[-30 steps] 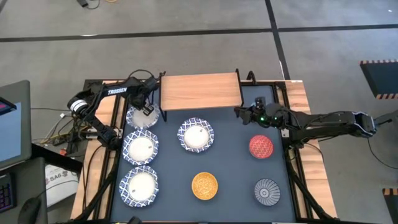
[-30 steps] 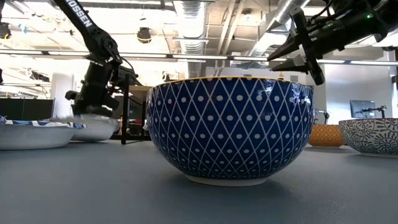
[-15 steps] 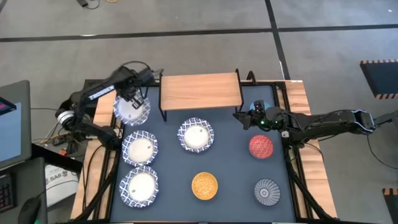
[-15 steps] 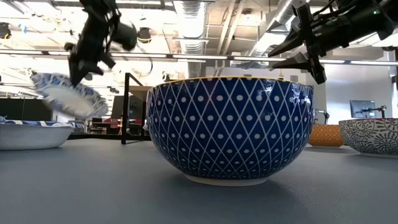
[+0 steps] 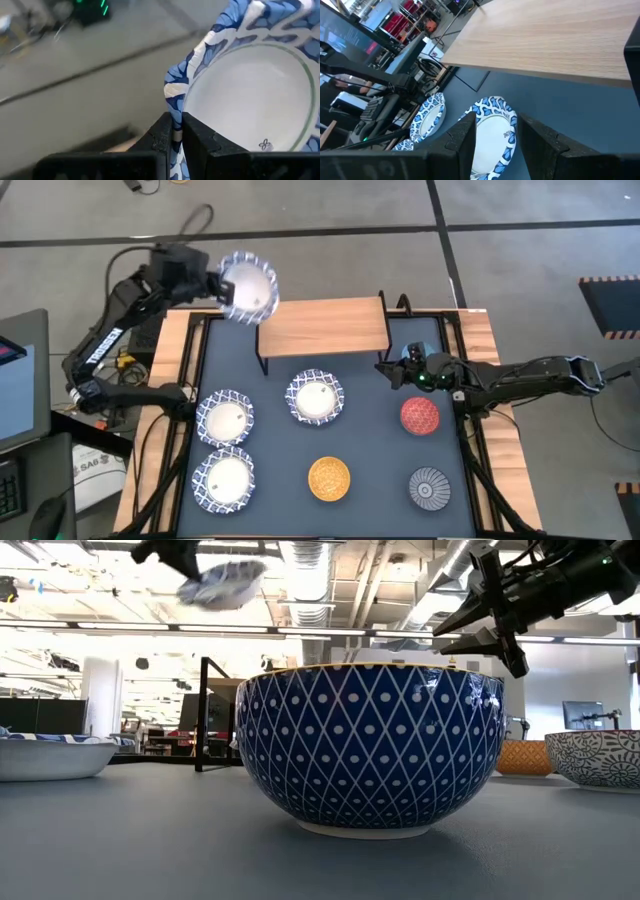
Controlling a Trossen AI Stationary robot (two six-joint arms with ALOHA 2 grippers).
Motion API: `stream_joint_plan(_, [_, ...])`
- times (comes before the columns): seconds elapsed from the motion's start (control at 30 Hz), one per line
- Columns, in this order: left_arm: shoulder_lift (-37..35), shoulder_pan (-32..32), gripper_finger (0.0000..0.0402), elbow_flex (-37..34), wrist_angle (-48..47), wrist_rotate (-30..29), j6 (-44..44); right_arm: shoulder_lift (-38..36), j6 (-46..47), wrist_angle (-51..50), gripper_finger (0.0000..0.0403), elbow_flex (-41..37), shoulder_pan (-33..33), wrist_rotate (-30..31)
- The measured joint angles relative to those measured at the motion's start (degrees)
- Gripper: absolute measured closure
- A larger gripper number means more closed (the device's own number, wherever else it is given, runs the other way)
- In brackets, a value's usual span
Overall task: Place and stack bowls onto a shelf
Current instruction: Put the white bowl on the shelf
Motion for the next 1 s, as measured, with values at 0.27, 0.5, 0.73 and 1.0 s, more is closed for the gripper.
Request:
stream_joint_plan(0.27, [7.9,-5.7,0.0381,-0.3,10.1,3.1,-1.3,0.0,0.2,0.2,0.0235,0.0,-1.1,0.0])
stream_joint_plan(0.5, [18.5,-7.7,0.0381,-0.3,4.1,6.9,-0.6,0.0,3.4,0.4,0.0235,0.0,-1.0,0.1])
stream_joint_plan(0.73, [26.5,-7.6,0.0379,-0.3,-2.6,9.0,0.5,0.0,3.7,0.3,0.0235,0.0,0.3,0.1])
stream_joint_plan(1.0, [27.6,-7.6,0.0306,0.2,-3.7,4.9,0.7,5.4,4.1,-3.7,0.0247,-0.1,4.3,0.2])
